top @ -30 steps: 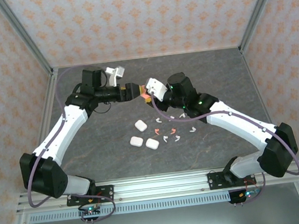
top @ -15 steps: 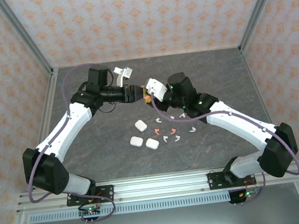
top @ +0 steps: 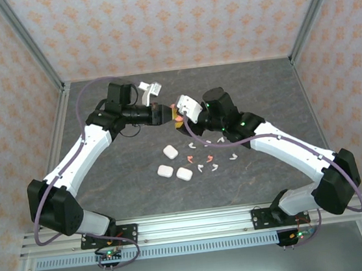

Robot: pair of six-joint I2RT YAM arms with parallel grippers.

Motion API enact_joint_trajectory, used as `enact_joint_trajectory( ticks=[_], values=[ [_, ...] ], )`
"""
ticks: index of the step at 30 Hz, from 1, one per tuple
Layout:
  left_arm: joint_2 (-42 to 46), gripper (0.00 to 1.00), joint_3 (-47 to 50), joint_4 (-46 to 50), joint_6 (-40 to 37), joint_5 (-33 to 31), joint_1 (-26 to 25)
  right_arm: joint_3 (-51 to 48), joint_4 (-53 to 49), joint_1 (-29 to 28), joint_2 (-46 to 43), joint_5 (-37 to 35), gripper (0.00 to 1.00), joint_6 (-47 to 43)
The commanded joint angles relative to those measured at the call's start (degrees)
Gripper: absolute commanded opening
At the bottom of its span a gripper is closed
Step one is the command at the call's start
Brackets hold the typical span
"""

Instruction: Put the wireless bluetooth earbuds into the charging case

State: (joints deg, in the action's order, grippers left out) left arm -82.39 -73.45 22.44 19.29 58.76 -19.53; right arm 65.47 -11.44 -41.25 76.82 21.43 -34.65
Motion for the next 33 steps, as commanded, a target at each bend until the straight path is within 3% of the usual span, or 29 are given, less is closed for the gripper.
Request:
enact_joint_trajectory(
  ticks=[1,6,10,13,21,33],
  values=[
    [4.12,0.16,1.09,-4.96,-0.39,-2.44,-0.51,1.61,-2.51,1.35,-2.28,3.17,0.72,3.61],
    [11.63,0.11,11.15,-22.18,2.28,-10.26,-1.44,-1.92,0.73,6.68,-6.85,10.81,0.93,13.63],
    [18.46,0.08,21.62,-38.25,-2.29,-17.59,-4.34,-7.81,11.54,12.59,-11.29,21.72,0.97,26.39],
    [21.48,0.0,26.68,-45.33,-8.49,-20.4,-6.87,-11.58,19.99,14.67,-13.45,24.31,0.98,33.57],
    [22.12,0.0,26.44,-45.6,-14.48,-20.58,-9.56,-12.12,27.88,14.38,-12.73,28.75,0.98,38.66],
    [19.86,0.0,23.2,-42.87,-15.69,-18.88,-10.8,-8.34,27.61,12.88,-7.11,26.08,0.94,37.55]
  ],
)
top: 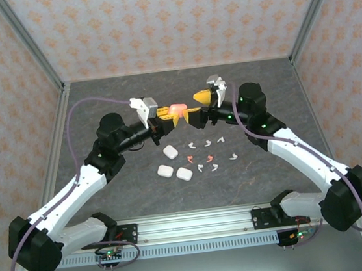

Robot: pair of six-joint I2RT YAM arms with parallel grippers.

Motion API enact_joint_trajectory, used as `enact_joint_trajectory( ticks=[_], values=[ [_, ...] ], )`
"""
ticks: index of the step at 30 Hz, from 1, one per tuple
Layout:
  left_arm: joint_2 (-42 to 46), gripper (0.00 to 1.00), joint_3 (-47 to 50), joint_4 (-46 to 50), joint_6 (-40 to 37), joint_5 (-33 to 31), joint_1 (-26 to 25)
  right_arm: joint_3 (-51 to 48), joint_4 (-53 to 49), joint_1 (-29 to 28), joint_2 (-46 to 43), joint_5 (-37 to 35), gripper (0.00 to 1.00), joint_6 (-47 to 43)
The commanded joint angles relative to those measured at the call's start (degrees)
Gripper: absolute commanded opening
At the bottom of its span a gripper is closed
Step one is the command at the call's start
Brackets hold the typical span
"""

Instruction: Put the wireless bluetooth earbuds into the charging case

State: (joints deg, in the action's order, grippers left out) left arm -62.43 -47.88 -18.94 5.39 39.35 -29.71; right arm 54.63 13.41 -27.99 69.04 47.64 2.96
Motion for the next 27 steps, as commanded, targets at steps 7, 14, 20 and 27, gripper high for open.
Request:
enact_joint_trajectory(
  ticks=[7,14,20,27],
  values=[
    [-0.1,0.0,-3.14,1.49,-3.53,0.39,-0.96,4.59,1.65,0.11,2.46,-1.05,0.94,-0.26],
    [0.05,0.0,-3.44,4.01,-5.35,0.29,-0.92,6.56,1.08,1.59,3.43,-1.21,0.94,-0.71],
    [0.19,0.0,-3.19,5.29,-6.39,-0.15,-0.96,8.29,-1.4,1.71,3.75,-0.58,0.94,-1.62],
    [0.82,0.0,-1.46,4.48,-6.62,-1.96,-0.89,7.27,-6.88,2.45,-0.68,-3.37,0.94,-1.93]
  ],
)
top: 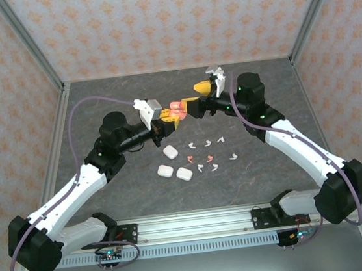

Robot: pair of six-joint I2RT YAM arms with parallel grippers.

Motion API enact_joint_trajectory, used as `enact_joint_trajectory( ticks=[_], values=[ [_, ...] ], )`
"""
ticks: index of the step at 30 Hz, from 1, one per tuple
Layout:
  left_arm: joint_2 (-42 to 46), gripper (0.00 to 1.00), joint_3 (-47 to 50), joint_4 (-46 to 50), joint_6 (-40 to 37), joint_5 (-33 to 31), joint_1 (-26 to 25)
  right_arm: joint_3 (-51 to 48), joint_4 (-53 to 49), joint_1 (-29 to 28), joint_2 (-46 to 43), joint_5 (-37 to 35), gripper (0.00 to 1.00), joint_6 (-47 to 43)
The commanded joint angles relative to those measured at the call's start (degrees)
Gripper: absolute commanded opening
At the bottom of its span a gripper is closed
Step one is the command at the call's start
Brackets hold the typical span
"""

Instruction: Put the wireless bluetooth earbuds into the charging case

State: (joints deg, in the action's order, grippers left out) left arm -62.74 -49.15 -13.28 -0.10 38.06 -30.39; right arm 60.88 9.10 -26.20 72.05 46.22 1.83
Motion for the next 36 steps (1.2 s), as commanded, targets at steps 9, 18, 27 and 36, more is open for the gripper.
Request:
enact_joint_trajectory(
  ticks=[9,18,27,36],
  values=[
    [6.36,0.0,7.26,-7.25,-4.43,-3.65,-0.28,-1.6,-20.82,1.34,-5.17,-14.28,0.86,3.13],
    [10.15,0.0,7.33,-5.76,-6.25,-0.13,-0.28,-6.24,-27.14,-1.31,3.66,-13.5,0.66,7.03],
    [12.71,0.0,7.47,-5.8,-5.56,0.82,-0.29,-3.22,-27.56,-8.22,19.21,-9.91,0.55,1.77],
    [13.87,0.0,7.49,-4.32,-5.27,-0.4,-0.28,2.22,-26.79,-11.17,30.47,-9.13,0.48,-0.54]
  ],
)
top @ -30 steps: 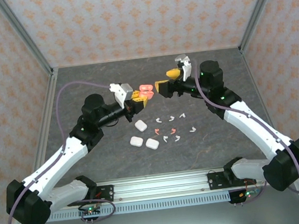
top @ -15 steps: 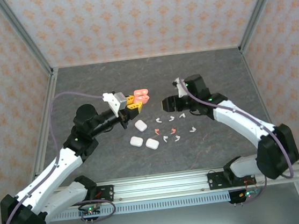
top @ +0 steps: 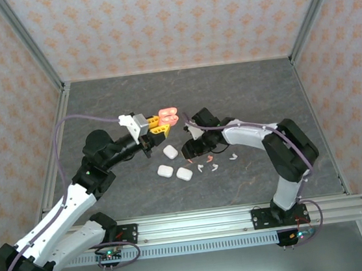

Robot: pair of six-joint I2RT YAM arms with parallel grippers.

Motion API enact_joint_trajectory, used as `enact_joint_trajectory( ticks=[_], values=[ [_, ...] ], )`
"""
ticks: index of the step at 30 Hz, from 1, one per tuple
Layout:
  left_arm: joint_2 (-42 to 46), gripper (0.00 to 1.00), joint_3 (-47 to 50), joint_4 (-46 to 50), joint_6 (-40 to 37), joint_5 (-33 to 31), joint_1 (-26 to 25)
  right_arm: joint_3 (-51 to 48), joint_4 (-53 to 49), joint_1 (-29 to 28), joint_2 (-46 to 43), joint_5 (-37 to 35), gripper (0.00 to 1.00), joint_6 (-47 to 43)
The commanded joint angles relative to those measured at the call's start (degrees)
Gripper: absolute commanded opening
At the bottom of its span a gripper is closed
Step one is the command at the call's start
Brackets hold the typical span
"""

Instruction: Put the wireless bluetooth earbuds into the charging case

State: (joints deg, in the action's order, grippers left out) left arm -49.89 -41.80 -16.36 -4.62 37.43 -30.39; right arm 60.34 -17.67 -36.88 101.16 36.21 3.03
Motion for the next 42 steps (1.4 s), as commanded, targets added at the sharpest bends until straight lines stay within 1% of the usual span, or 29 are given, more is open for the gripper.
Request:
enact_joint_trajectory(
  ticks=[1,13,16,20,32,38,42],
  values=[
    [1.02,0.0,-0.02,-1.09,-0.74,0.14,-0.28,3.25,-0.16,-0.69,2.02,0.97,0.47,-1.95],
    [0.89,0.0,-0.62,0.0,-0.84,-0.65,-0.25,4.83,-2.6,-1.44,6.48,-0.95,0.46,-3.35],
    [0.84,0.0,-0.87,0.84,-1.0,-0.93,-0.28,4.37,-4.63,-1.54,6.22,-1.84,0.44,-4.15],
    [0.85,0.0,-0.88,1.29,-1.26,-1.22,-0.28,3.02,-6.54,-1.61,4.79,-3.57,0.43,-4.57],
    [0.58,0.0,-1.32,2.37,-1.71,-1.88,-0.23,1.28,-8.0,-1.61,3.74,-4.52,0.4,-4.99],
    [0.32,0.0,-1.66,2.65,-1.8,-2.16,-0.28,1.2,-8.52,-1.61,3.88,-5.17,0.34,-5.4],
    [0.32,0.0,-1.73,2.91,-1.88,-2.27,-0.28,1.22,-8.27,-1.61,3.71,-5.18,0.26,-5.5]
  ],
)
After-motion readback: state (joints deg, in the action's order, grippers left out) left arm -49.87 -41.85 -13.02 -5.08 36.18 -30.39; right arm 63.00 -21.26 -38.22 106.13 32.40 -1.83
